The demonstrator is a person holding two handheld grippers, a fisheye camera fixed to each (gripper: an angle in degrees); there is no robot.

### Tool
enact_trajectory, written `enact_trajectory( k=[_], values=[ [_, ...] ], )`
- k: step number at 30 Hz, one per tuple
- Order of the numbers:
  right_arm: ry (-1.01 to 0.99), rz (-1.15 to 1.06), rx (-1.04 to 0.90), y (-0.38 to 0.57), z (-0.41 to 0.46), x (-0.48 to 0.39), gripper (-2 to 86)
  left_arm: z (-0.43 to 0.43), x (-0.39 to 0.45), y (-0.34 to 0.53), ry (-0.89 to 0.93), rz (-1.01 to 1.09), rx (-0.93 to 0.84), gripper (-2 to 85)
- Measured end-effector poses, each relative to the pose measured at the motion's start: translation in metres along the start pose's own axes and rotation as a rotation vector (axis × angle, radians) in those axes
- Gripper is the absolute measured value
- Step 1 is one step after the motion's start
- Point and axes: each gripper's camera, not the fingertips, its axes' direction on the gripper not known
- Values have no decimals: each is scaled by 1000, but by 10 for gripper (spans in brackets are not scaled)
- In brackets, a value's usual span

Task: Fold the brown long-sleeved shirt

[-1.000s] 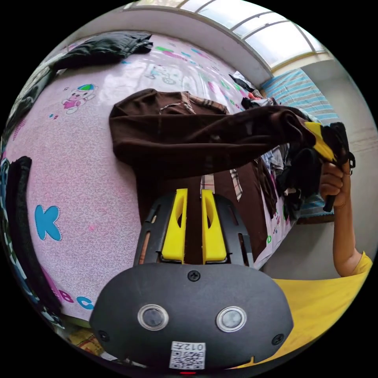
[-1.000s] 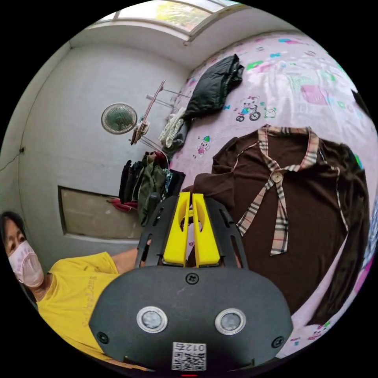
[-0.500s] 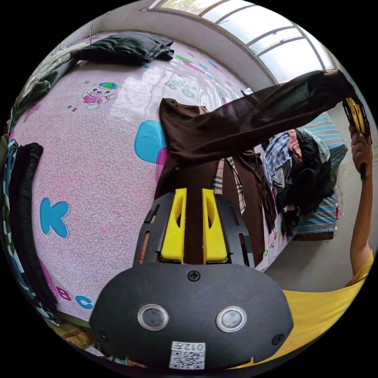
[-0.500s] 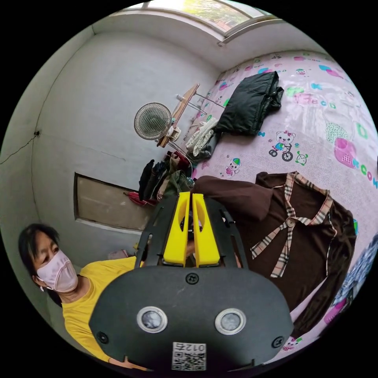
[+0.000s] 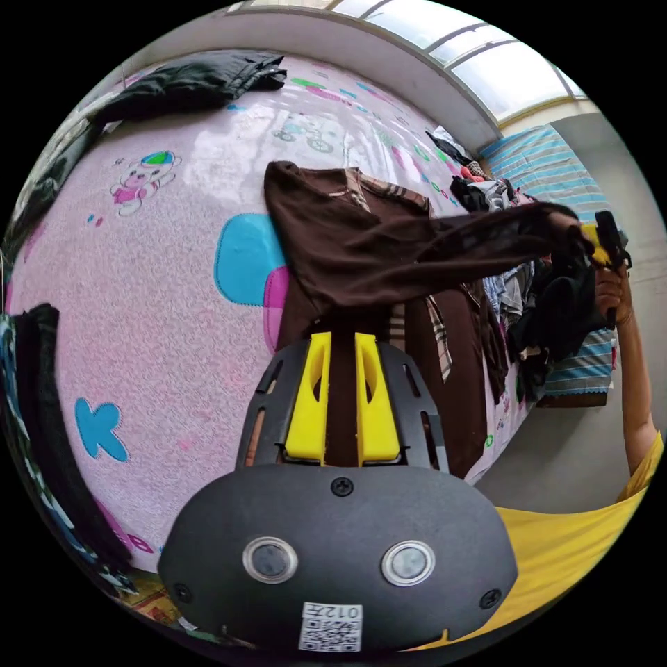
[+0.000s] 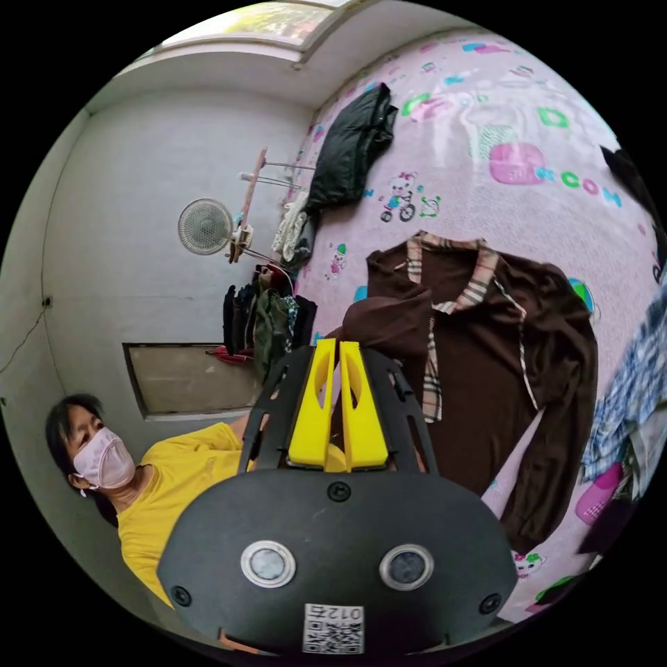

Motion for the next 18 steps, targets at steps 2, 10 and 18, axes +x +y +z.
enact_trajectory(
  k=[2, 10, 18],
  values=[
    [-20, 60, -10, 9, 9, 48, 6, -1, 6, -22, -60, 44, 4, 35],
    [-10, 118, -109, 11, 57, 137, 6, 18, 52, -152, -339, 349, -75, 33],
    [-37, 109, -140, 2, 87, 171, 6, 92, 100, -210, -566, 737, -200, 33]
  ],
)
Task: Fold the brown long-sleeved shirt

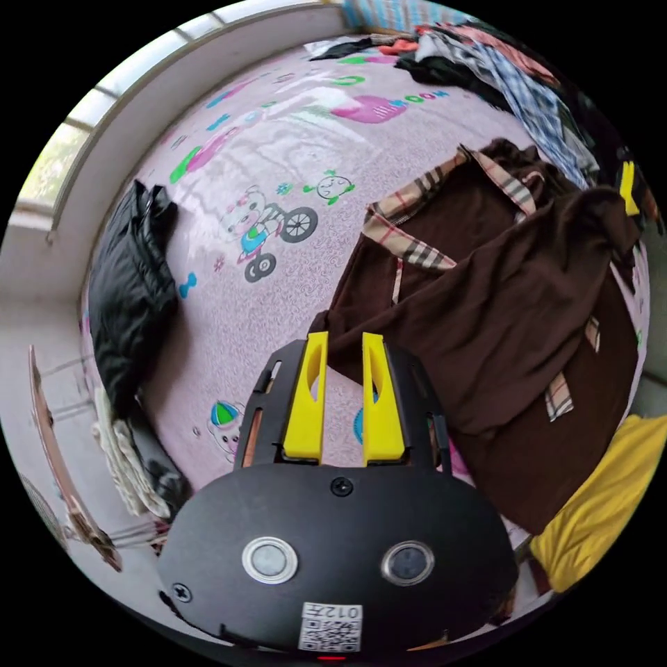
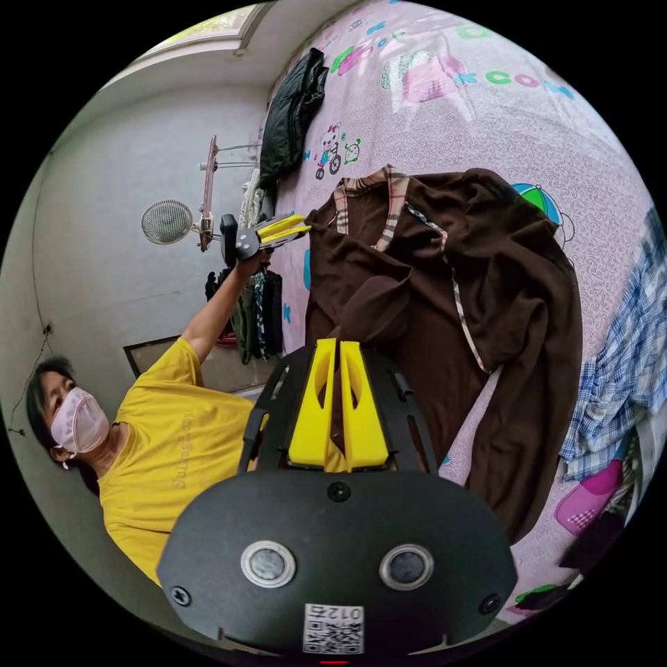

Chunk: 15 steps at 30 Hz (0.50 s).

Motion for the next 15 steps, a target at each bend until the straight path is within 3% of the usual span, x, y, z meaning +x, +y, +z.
enact_trajectory(
  k=[7, 11, 15],
  values=[
    [-20, -44, -58, -11, 28, -3, 6, 22, 15, -21, 2, 132, -76, 7],
    [14, -157, -93, -10, 32, -21, 5, 8, -8, -14, 86, 19, 6, 1],
    [99, -117, -97, -23, 28, -4, 5, 13, -43, -1, 208, -137, 47, -1]
  ],
)
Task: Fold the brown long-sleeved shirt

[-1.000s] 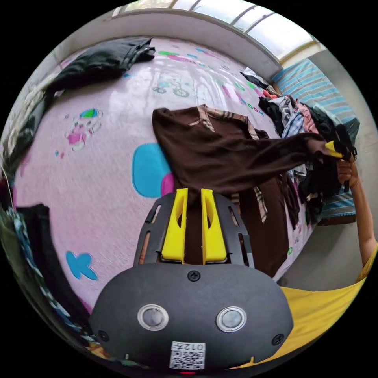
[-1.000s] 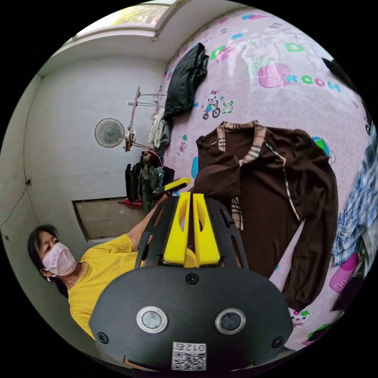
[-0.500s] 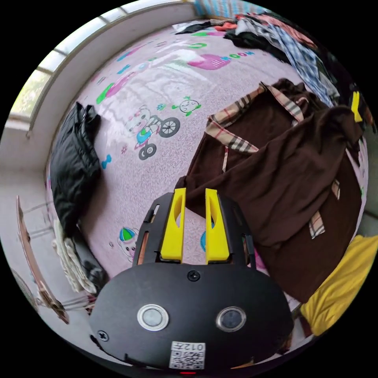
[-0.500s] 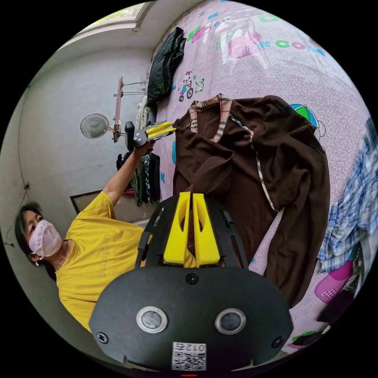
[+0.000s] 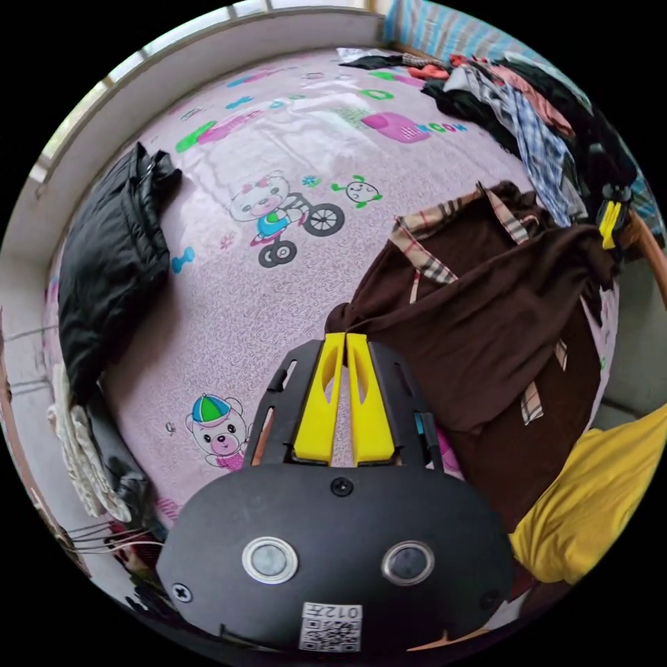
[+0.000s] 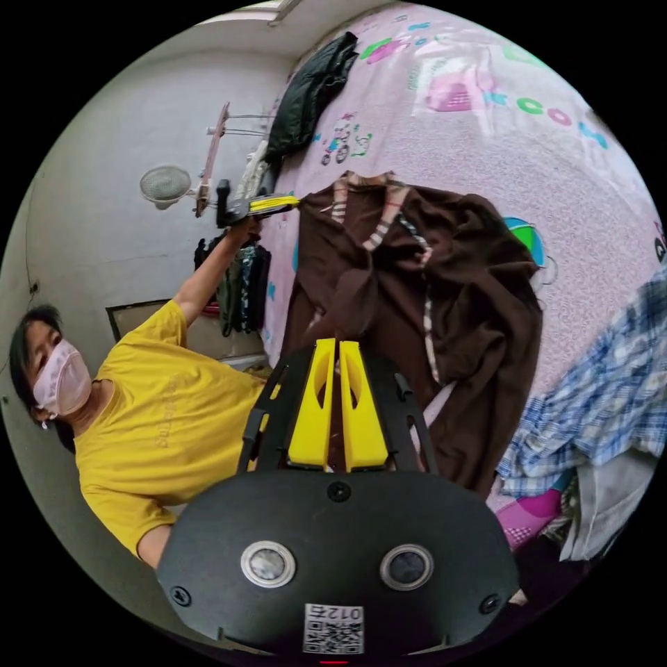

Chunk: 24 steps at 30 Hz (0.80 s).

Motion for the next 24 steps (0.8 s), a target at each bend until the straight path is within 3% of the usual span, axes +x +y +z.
enact_trajectory(
  k=[8, 12, 17, 24],
  values=[
    [357, 164, -159, -30, 45, 27, 25, 21, -8, 13, 42, -46, -35, -1],
    [281, 253, -41, -18, 33, 30, 50, 12, -6, 24, -6, -134, -3, 1],
    [230, 223, 307, 60, 30, -9, 33, -38, 25, 69, -47, -256, 184, 4],
    [199, 145, 324, 147, 143, -79, 19, -30, 196, 115, -232, -52, 146, 22]
  ],
)
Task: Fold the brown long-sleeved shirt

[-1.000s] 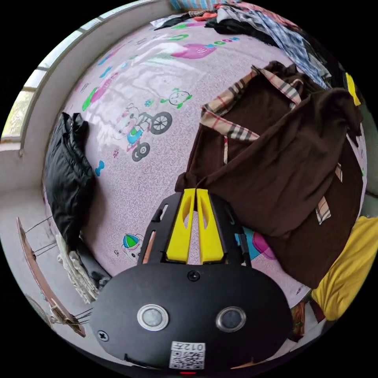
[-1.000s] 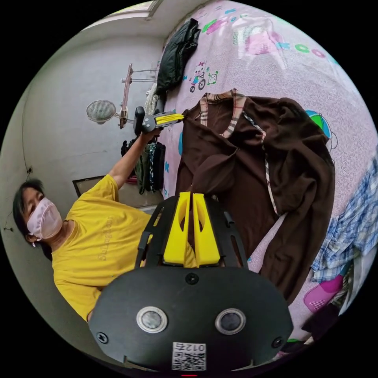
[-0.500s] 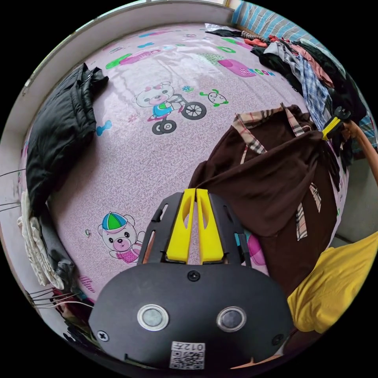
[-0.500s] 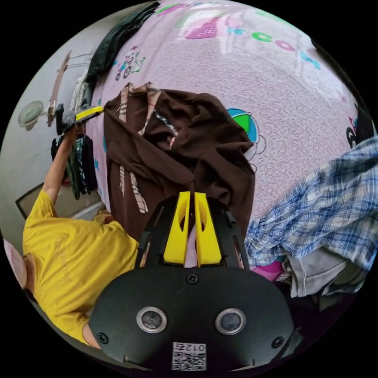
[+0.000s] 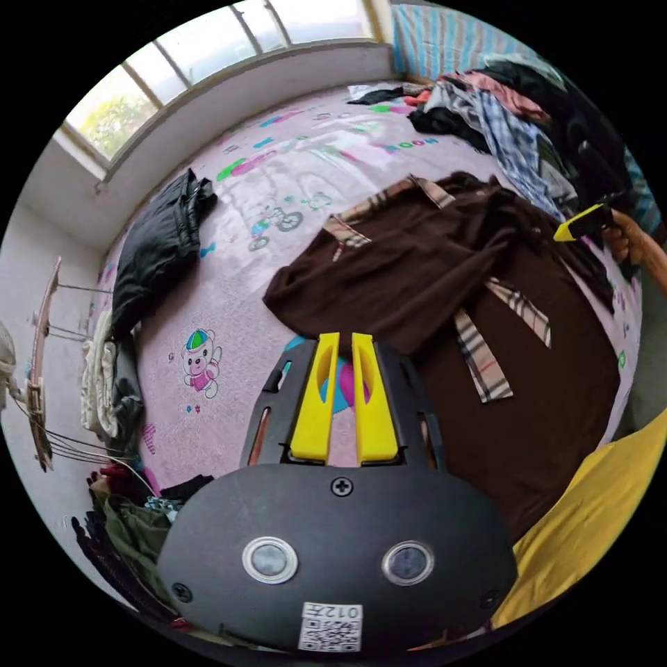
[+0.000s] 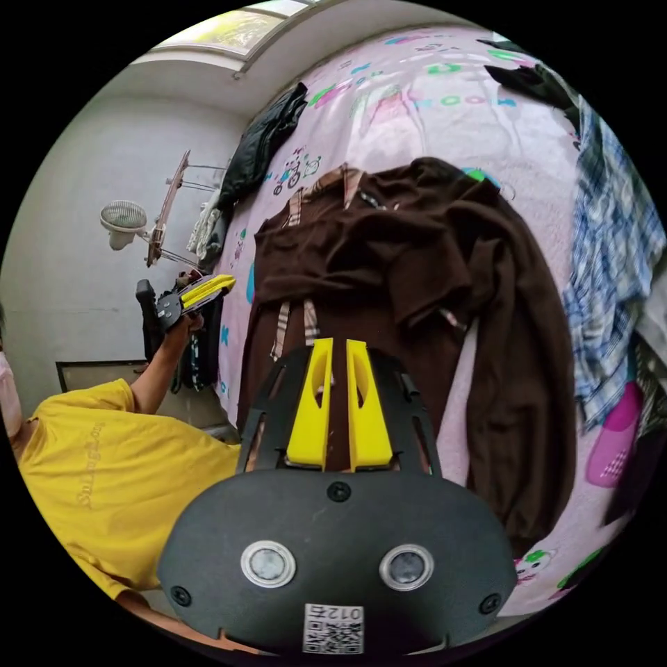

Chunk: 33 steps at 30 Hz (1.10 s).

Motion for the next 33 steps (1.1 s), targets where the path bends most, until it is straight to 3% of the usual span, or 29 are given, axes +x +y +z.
enact_trajectory(
  k=[6, 10, 15, 17, 24, 27, 31, 33],
  values=[
    [-116, 113, 54, 61, 23, -9, 17, 35, 87, -5, -161, 190, -98, 36],
    [-133, 151, 102, 84, 8, -11, 11, 49, 93, -4, -141, 210, -146, 22],
    [-160, 168, 134, 99, -7, -15, 8, 40, 38, 7, 137, -34, -149, 9],
    [-164, 170, 128, 103, -7, -20, 8, 30, 27, 18, 159, -70, -94, 15],
    [-186, 165, 80, 100, 6, -45, 13, 29, 87, 22, 8, 218, -77, 32],
    [-62, 119, 106, 84, -4, -67, 21, 43, 104, 17, -85, 270, -100, 23],
    [353, 103, 215, 39, -37, -100, 44, 56, 104, 15, -122, 281, -155, 8],
    [466, 101, 197, 20, -40, -110, 55, 49, 92, 17, -115, 232, -135, 3]
  ],
)
